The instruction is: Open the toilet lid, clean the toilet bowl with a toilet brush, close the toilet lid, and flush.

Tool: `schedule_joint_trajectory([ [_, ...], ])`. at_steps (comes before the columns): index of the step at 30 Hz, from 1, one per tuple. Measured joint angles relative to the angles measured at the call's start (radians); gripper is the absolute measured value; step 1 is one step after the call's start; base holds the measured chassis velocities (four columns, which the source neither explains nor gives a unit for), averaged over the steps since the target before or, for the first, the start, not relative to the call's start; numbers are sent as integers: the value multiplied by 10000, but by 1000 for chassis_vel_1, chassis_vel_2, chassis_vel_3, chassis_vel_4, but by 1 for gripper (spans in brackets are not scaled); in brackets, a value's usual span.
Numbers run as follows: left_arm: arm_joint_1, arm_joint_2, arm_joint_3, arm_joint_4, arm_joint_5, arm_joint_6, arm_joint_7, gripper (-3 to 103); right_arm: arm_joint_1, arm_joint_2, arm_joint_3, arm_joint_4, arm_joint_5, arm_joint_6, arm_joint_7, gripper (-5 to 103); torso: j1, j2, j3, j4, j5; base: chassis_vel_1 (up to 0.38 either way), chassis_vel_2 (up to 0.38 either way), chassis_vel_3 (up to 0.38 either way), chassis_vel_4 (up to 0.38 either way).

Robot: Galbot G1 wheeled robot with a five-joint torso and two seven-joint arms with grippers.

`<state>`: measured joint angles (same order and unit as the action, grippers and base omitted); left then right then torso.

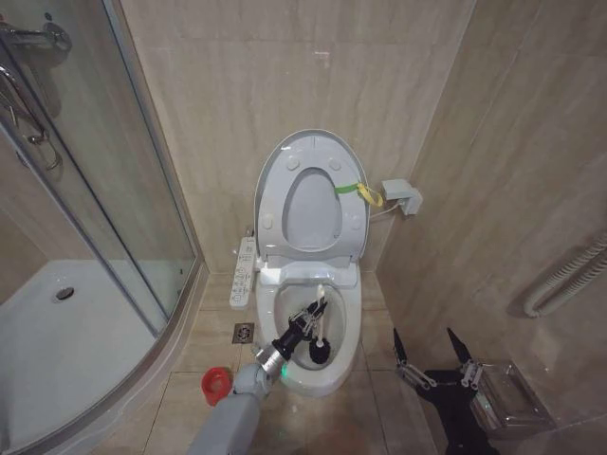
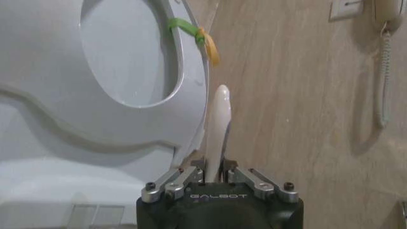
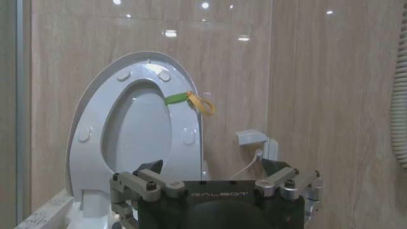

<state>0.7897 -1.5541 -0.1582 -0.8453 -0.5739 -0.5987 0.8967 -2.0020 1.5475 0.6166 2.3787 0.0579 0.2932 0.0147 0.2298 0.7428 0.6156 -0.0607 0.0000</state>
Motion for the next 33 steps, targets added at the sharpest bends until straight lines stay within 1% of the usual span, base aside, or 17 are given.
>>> schedule_joint_trajectory([
  [2, -18, 40, 3, -79, -23, 3, -9, 16, 0, 0, 0, 0, 0, 0, 0, 100, 1, -1, 3, 2, -1, 0, 0, 0, 0],
  [5, -280, 84, 58, -665, -205, 150, -164, 16, 0, 0, 0, 0, 0, 0, 0, 100, 3, -2, 4, -1, -1, 0, 0, 0, 0],
  [6, -280, 84, 58, -665, -205, 150, -164, 16, 0, 0, 0, 0, 0, 0, 0, 100, 3, -2, 4, -1, -1, 0, 0, 0, 0],
  [9, -487, 2, 39, -1158, -618, 266, -316, 16, 0, 0, 0, 0, 0, 0, 0, 100, 3, -2, 3, -5, 1, 0, 0, 0, 0],
  [11, -466, -43, 10, -1175, -720, 282, -331, 16, 0, 0, 0, 0, 0, 0, 0, 100, 3, -2, 3, -4, 0, 0, 0, 0, 0],
  [14, -213, -115, -45, -847, -677, 200, -179, 16, 0, 0, 0, 0, 0, 0, 0, 100, 3, -2, 3, -1, -1, 0, 0, 0, 0],
  [16, 29, -145, -109, -343, -495, 12, 11, 16, 0, 0, 0, 0, 0, 0, -1, 100, 3, -2, 3, 5, 1, 0, 0, 0, 0],
  [18, 80, -209, -171, 56, -416, -228, 201, 16, 0, 0, 0, 0, 0, 0, 0, 100, 1, 0, -1, 3, -3, 0, 0, 0, 0],
  [21, 74, -206, -199, 186, -393, -294, 261, 16, 0, 0, 0, 0, 0, 0, 0, 100, -1, 2, -3, 0, -2, 0, 0, 0, 0],
  [25, 11, -90, -207, -23, -383, -237, 228, 16, 0, 0, 1, 0, 0, 0, 0, 100, 0, -1, 2, 0, 0, 0, 0, 0, 0],
  [27, -39, -21, -151, -478, -428, -65, 110, 16, 0, 0, 0, 0, 0, 0, 0, 100, 3, -3, 5, 1, 0, 0, 0, 0, 0],
  [30, -165, -30, -102, -878, -504, 11, -22, 16, 0, 0, 0, 0, 0, 0, 0, 100, 3, -3, 4, -3, 0, 0, 0, 0, 0],
  [33, -253, -60, -73, -887, -518, 6, -114, 16, 0, 0, 1, 0, 0, 0, 0, 100, 3, -3, 3, -4, 1, 0, 0, 0, 0],
])
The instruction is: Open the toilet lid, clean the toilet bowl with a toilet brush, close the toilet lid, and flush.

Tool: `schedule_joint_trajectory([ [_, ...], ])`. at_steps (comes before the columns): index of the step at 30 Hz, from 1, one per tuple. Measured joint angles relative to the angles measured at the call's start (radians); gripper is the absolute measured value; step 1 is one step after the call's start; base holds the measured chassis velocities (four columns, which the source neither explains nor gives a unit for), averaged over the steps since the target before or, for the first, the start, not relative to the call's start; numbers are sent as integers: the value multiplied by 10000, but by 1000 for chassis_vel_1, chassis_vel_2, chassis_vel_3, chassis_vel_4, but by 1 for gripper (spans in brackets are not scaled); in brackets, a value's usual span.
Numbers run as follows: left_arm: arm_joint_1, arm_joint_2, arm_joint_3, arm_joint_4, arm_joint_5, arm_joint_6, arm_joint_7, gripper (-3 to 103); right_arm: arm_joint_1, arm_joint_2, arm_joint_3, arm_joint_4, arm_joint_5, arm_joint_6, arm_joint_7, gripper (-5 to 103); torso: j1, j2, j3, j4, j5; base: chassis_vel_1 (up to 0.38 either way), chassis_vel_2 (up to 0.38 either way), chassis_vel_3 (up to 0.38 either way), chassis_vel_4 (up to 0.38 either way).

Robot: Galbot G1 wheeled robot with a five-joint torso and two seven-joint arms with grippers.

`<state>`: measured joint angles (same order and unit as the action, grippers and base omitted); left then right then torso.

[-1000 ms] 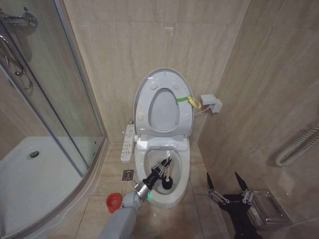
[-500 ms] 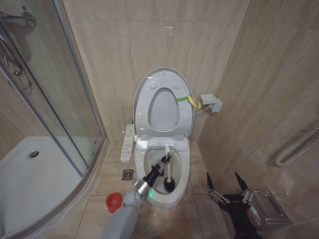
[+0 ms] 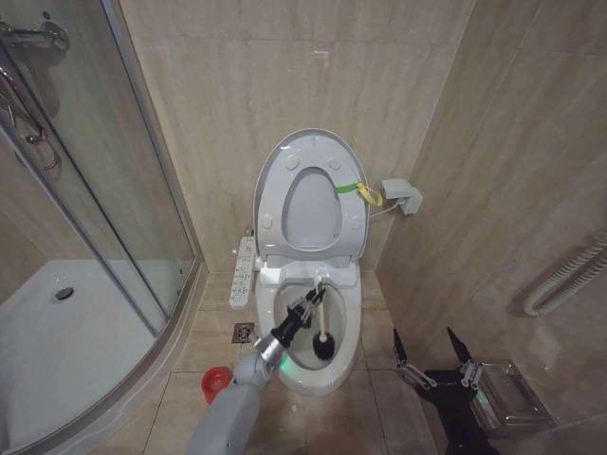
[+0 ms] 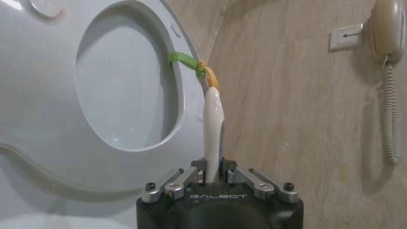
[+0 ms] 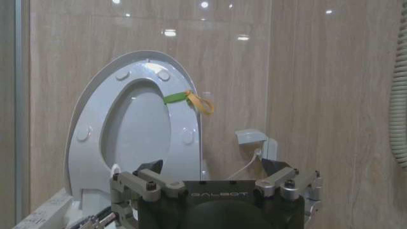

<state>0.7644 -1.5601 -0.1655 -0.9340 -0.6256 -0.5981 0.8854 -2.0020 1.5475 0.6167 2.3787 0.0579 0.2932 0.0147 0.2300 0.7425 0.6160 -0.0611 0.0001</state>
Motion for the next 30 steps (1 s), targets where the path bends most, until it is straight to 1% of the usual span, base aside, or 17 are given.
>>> schedule_joint_trajectory([
  [4, 198, -99, 42, 807, 298, -317, 249, 16, 0, 0, -1, 0, 0, 0, -2, 100, 0, 0, 0, 6, -1, 0, 0, 0, 0],
  [6, 245, -131, 27, 982, 343, -418, 343, 16, 0, 1, -1, 0, 0, 0, 0, 100, -1, 1, -3, 7, -2, 0, 0, 0, 0],
  [8, 302, -139, -40, 1276, 458, -568, 500, 16, 0, 0, 0, 0, 0, 0, 0, 100, -4, 4, -6, 1, -1, 0, 0, 0, 0],
  [10, 357, -91, -60, 1291, 465, -566, 509, 16, 0, 0, 0, 0, 0, 0, 0, 100, -3, 3, -3, 4, 0, 0, 0, 0, 0],
  [11, 367, -27, -73, 1174, 424, -527, 496, 16, 0, 0, 0, 0, 0, 0, 0, 100, -1, 0, 1, 10, 0, 0, 0, 0, 0],
  [12, 312, 30, -81, 980, 372, -457, 449, 18, 0, 0, 0, 0, 0, 0, -1, 100, -1, 1, 0, 7, 0, 0, 0, 0, 0],
  [14, 247, 66, -86, 837, 332, -405, 412, 18, 0, 0, -1, 1, 0, 0, 0, 100, -2, 1, -1, 5, 0, 0, 0, 0, 0],
  [18, -129, 129, -78, 236, 29, -158, 151, 18, 0, 0, 0, 0, 0, 0, 0, 100, 0, 1, -1, -1, -1, 0, 0, 0, 0],
  [23, -93, 56, -86, 216, -37, -116, 126, 16, 0, 0, 0, 0, 0, 0, -1, 100, 0, 0, -1, 2, -2, 0, 0, 0, 0],
  [25, 100, -35, -87, 561, 48, -183, 223, 16, 0, 0, 0, 1, 0, 0, 0, 100, 0, 0, -1, 2, 0, 0, 0, 0, 0],
  [26, 176, -83, -122, 819, 117, -303, 319, 16, 0, 0, 0, 0, 0, 0, 0, 100, 0, 0, -1, 4, -1, 0, 0, 0, 0],
  [27, 176, -83, -122, 819, 117, -303, 319, 16, 0, 0, 0, 0, 0, 0, 0, 100, 0, 0, -1, 4, -1, 0, 0, 0, 0],
  [30, 284, -132, -212, 1572, 245, -562, 541, 16, 0, 0, -1, 0, 0, 0, 0, 100, -3, 2, -3, 6, 1, 0, 0, 0, 0],
])
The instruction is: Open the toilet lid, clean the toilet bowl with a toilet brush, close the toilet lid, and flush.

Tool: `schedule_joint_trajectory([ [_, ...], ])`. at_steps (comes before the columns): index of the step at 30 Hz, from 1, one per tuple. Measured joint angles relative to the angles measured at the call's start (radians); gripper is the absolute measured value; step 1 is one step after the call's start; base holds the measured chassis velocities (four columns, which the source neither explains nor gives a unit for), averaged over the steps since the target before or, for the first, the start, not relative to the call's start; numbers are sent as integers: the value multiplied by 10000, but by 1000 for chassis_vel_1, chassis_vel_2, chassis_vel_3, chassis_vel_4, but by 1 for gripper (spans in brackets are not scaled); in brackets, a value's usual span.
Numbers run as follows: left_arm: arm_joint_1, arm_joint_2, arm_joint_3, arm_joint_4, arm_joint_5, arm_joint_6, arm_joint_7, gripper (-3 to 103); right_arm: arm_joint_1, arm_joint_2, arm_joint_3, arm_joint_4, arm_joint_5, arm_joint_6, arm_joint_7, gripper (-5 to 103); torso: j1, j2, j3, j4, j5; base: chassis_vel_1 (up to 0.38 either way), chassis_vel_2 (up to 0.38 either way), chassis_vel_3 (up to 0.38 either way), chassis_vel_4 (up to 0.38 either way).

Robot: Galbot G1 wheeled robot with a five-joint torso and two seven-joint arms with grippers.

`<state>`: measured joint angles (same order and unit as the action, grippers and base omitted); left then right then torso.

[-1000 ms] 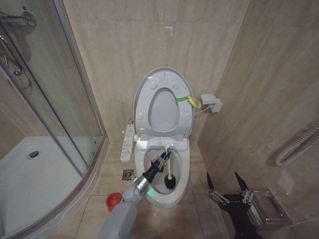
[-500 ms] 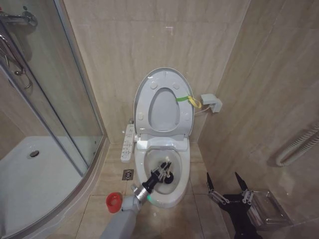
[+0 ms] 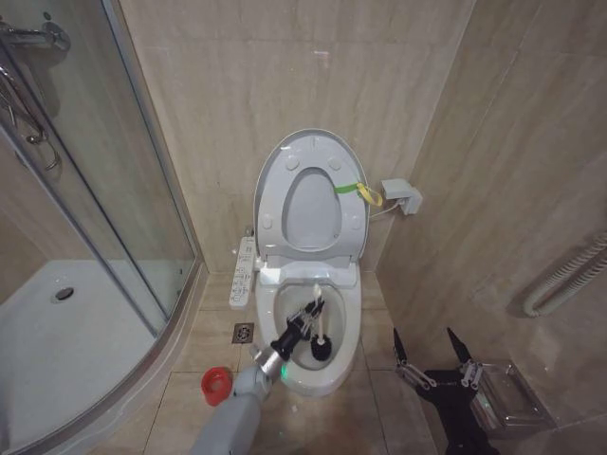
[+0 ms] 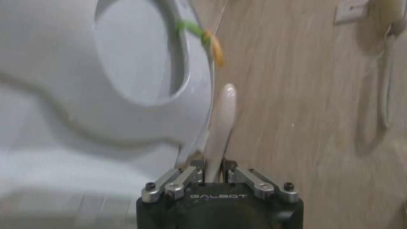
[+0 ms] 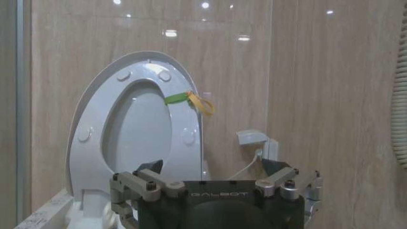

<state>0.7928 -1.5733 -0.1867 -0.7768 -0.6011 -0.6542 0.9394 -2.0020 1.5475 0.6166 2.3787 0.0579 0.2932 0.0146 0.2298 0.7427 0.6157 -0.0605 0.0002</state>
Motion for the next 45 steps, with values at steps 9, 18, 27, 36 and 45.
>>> schedule_joint_trajectory([
  [9, -288, 223, -8, -965, -182, 277, -204, 18, 0, 0, 0, 0, 0, 0, 0, 100, 1, -1, 2, -4, -2, 0, 0, 0, 0],
  [18, -364, 12, 133, -1165, -341, 371, -241, 15, 0, 0, 0, 0, 0, 0, 0, 100, 1, -1, 2, -6, -2, 0, 0, 0, 0],
  [27, 178, -202, 104, -8, -46, -76, 269, 15, 0, -1, 0, 0, 0, 0, 0, 100, 2, -1, 3, 3, -2, 0, 0, 0, 0],
  [36, -357, -116, 83, -1277, -324, 303, -163, 15, 0, 0, 1, 1, 0, 0, 0, 100, 3, -2, 3, -6, -3, 0, 0, 0, 0],
  [45, -7, -298, -15, 152, -81, -132, 307, 15, 0, 0, 0, 1, 0, 1, 1, 100, -2, 2, -4, -6, -4, 0, 0, 0, 0],
])
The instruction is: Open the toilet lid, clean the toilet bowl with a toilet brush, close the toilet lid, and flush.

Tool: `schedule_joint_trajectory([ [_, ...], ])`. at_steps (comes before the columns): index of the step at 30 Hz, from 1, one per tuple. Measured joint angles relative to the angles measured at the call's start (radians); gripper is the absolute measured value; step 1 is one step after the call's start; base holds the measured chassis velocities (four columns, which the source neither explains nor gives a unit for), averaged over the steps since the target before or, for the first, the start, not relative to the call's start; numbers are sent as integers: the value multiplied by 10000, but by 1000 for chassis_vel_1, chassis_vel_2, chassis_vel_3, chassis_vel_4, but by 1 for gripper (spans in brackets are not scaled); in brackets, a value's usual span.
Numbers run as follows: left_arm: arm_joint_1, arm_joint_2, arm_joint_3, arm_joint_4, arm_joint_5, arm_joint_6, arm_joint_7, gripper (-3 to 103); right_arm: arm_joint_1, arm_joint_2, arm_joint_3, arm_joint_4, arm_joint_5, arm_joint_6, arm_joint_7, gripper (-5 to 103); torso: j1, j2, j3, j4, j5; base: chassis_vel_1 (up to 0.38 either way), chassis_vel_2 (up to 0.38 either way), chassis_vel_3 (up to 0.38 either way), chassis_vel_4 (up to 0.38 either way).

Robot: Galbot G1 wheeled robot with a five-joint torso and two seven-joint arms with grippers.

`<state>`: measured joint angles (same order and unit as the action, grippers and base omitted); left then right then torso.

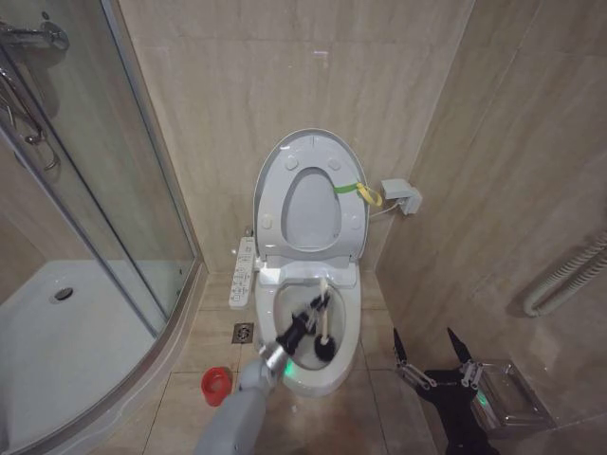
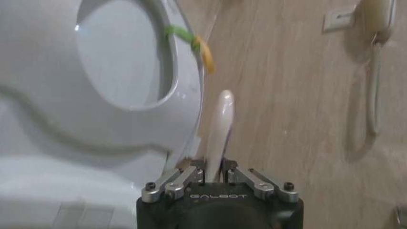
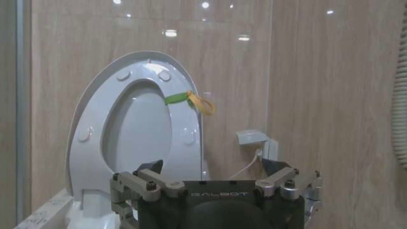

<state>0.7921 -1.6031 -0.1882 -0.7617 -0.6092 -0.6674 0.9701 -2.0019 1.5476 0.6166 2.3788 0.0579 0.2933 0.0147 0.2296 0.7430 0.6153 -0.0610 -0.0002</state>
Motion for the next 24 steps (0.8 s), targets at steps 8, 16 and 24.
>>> schedule_joint_trajectory([
  [8, 42, 316, -57, -606, -194, 155, -79, 19, 0, 0, 1, 0, 0, -1, 0, 100, 4, -4, 8, 5, 3, 0, 0, 0, 0],
  [16, -183, 367, 19, -1917, -543, 604, -392, 15, 0, -1, 0, -1, 0, -1, -1, 100, 4, -4, 6, 1, 1, 0, 0, 0, 0],
  [24, 15, 187, -218, -245, -420, 86, 75, 15, 0, 0, 0, 0, 0, -1, -3, 100, 2, -1, 2, 5, 1, 0, 0, 0, 0],
])
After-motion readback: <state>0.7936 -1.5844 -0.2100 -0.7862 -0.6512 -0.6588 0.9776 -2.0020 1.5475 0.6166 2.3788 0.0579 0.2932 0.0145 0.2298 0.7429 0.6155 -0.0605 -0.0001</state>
